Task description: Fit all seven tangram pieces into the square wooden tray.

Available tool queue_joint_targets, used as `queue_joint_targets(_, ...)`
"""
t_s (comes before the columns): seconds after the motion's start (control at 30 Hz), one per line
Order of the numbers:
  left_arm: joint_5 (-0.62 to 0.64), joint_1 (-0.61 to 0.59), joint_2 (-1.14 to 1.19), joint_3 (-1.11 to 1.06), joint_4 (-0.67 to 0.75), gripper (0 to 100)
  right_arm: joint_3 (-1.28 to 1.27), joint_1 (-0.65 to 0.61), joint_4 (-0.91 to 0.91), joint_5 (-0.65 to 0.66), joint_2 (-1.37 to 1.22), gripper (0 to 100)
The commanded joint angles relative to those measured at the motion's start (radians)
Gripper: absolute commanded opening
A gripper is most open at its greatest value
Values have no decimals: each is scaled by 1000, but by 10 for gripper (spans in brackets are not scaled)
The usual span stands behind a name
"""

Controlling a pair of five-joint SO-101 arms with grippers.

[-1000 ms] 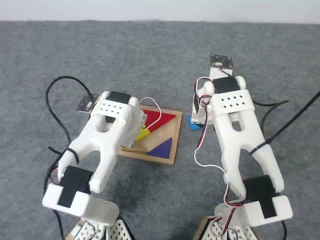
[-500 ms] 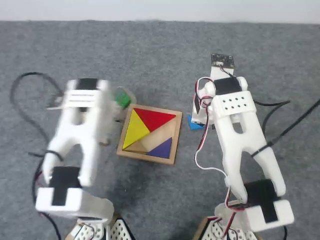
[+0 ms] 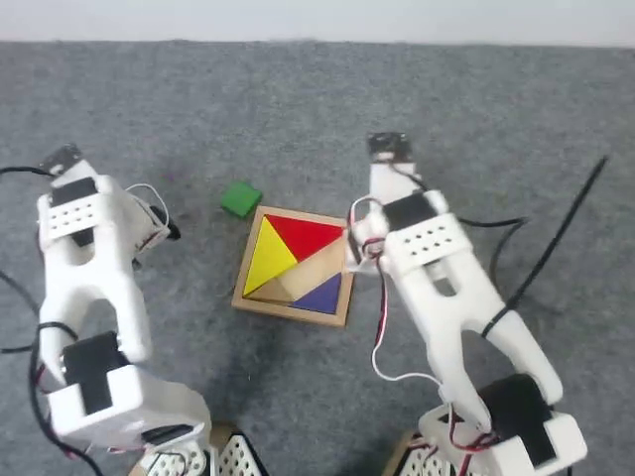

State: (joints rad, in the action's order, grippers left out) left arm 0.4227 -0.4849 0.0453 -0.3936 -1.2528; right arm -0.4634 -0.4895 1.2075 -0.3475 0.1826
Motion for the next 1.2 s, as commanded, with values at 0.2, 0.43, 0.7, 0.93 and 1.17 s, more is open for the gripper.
queue_joint_targets(0.2, -114, -2, -18, 10, 41, 66, 12, -19, -117, 8, -38, 236)
queue_joint_targets(0.43, -107, 64, -20, -18, 78, 66, 166, -53, -73, 8, -211, 141)
queue_joint_targets(0.7, -137, 64, -120, -122, 144, 66, 292, -56, -51, 8, -395, 141)
queue_joint_targets(0.93, -157, 68, -367, -378, 334, 133, 377, -64, -19, 9, -489, 138)
queue_joint_targets(1.17, -158, 51, -488, -524, 473, 177, 390, -62, -25, 11, -556, 136)
